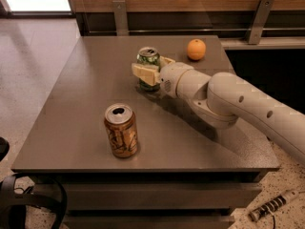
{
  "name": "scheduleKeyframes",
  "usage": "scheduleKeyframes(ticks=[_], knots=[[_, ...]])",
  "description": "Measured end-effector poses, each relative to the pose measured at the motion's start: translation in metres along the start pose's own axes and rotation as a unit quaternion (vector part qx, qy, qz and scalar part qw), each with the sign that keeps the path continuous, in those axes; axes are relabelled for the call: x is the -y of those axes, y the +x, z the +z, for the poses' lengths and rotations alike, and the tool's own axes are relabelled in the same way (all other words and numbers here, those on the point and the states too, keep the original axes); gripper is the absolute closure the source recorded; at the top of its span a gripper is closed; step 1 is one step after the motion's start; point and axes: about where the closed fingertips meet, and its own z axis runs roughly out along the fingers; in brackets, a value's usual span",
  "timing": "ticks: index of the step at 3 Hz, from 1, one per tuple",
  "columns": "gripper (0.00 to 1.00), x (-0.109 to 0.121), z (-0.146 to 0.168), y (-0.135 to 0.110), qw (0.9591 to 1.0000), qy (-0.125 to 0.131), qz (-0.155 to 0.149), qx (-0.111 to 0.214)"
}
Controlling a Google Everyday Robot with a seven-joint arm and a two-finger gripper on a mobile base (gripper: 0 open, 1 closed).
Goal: Place green can upright
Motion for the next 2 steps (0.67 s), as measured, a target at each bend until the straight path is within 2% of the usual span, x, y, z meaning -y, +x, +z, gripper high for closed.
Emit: scheduleKeyframes(ticks=[1,2], knots=[[0.00,-0.0017,0.0010,-0.0004,1.0000,-0.001,0.000,0.000],[0.00,-0.0017,0.0010,-0.0004,1.0000,-0.001,0.000,0.000]])
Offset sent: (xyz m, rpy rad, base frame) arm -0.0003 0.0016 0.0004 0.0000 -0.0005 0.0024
